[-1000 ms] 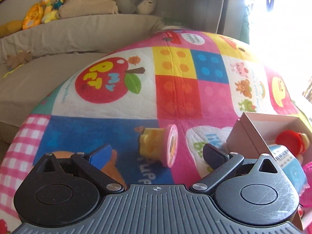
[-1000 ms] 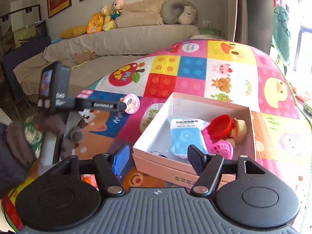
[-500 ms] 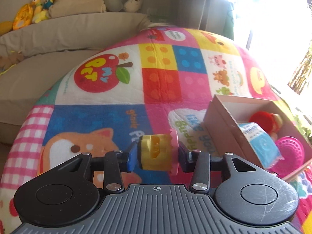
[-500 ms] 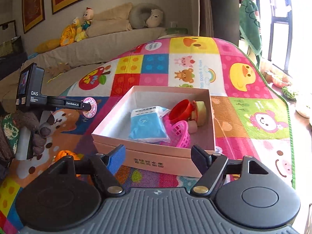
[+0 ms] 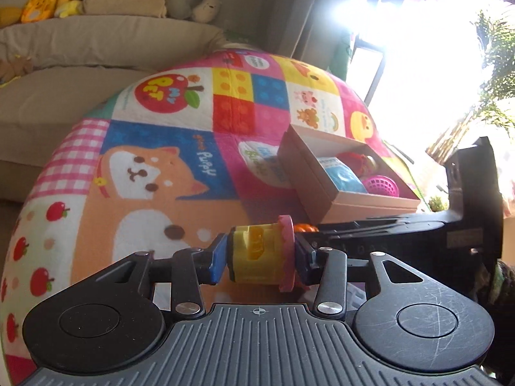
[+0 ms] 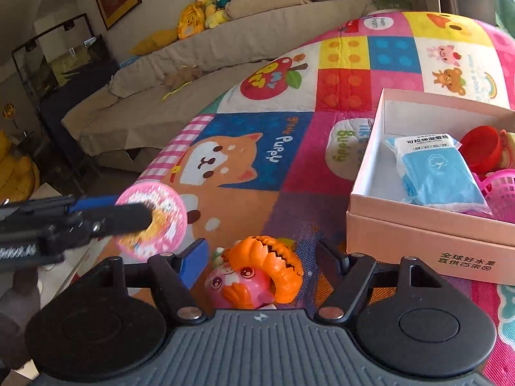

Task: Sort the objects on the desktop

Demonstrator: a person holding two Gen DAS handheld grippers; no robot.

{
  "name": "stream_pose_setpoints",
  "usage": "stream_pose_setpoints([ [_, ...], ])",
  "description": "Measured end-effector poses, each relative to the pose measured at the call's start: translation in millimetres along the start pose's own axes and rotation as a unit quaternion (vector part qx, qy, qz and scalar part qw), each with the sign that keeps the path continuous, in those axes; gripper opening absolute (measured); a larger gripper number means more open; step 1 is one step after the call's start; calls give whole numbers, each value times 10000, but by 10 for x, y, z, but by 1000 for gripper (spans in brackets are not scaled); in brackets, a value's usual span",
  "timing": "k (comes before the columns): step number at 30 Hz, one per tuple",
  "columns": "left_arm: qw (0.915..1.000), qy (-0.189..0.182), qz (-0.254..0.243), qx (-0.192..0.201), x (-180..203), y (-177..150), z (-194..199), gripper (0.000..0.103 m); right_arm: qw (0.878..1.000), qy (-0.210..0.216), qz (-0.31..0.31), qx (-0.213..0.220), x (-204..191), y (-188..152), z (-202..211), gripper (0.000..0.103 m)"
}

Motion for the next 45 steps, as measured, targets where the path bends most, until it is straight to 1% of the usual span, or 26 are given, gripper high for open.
stream_pose_setpoints([
  [2,9995,-220,25,-207,48,-129,-24,47,9995,82,-206,-225,67,-14,-75,55],
  [4,9987,-349,103,-363,60,-233,-60,47,9987,187,-414,-245,138,-49,-35,54],
  [6,9972,-456,303,-505,23,-306,-113,47,9986,88,-486,-213,187,-75,61,54],
  [9,9962,-406,518,-574,-41,-350,-163,48,9992,-153,-379,-24,251,-129,296,54],
  [10,9963,-366,555,-545,-62,-343,-158,50,9992,-250,-328,9,280,-141,369,54],
  [12,9969,-252,586,-453,-110,-303,-136,52,9981,-584,-177,89,329,-170,495,54],
  [14,9980,-41,520,-355,-158,-258,-99,57,9943,-1043,74,192,360,-229,600,54],
  [15,9982,79,500,-310,-188,-237,-79,60,9922,-1219,167,197,380,-256,622,54],
  [16,9982,171,504,-281,-228,-211,-62,60,9905,-1341,224,191,398,-289,643,54],
  [17,9980,254,524,-257,-270,-187,-46,61,9897,-1404,236,167,428,-325,652,54],
  [23,9937,894,665,-90,-548,-108,70,70,9857,-1666,250,-23,537,-481,591,55],
  [24,9937,908,654,-50,-565,-102,100,73,9851,-1696,276,-17,536,-497,584,55],
  [25,9944,852,624,7,-564,-95,139,79,9848,-1709,308,-10,530,-511,584,55],
  [26,9957,737,559,62,-540,-92,180,82,9846,-1713,340,-3,523,-519,587,55],
  [27,9974,568,434,89,-489,-92,218,91,9845,-1717,364,7,516,-522,593,57],
  [28,9989,386,248,86,-410,-99,240,97,9842,-1727,391,29,517,-528,610,59],
  [29,9997,241,20,65,-315,-118,247,97,9835,-1755,435,54,507,-533,623,64],
  [30,9997,159,-183,23,-226,-144,232,97,9825,-1793,493,80,497,-541,639,67],
  [31,9987,137,-478,-89,-103,-189,186,97,9814,-1834,565,107,486,-552,652,69],
  [33,9950,302,-918,-266,63,-276,64,97,9795,-1891,681,125,459,-569,658,72],
  [35,9897,626,-1230,-381,166,-360,-85,97,9796,-1874,721,87,449,-590,656,74],
  [36,9882,756,-1266,-406,183,-381,-141,96,9798,-1863,725,69,442,-601,653,76],
  [40,9895,869,-1091,-381,169,-372,-239,76,9776,-1927,848,72,396,-660,657,77],
  [42,9887,971,-1100,-304,170,-368,-247,72,9753,-2001,934,90,383,-687,644,77],
  [44,9884,987,-1115,-290,182,-373,-247,61,9735,-2065,971,109,385,-708,613,77],
  [45,9883,995,-1121,-295,186,-380,-244,61,9738,-2066,946,118,394,-713,598,77],
])
Point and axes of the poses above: each gripper's, at about its wrist camera, not at the fingertips, and z roughly against the way its jaws point, x to its right, y to its top, the point moved 2 cm from there along -z, roughly the way its jaws point, and after that the axes turned 3 degrees about -y, right-handed, at the moved point
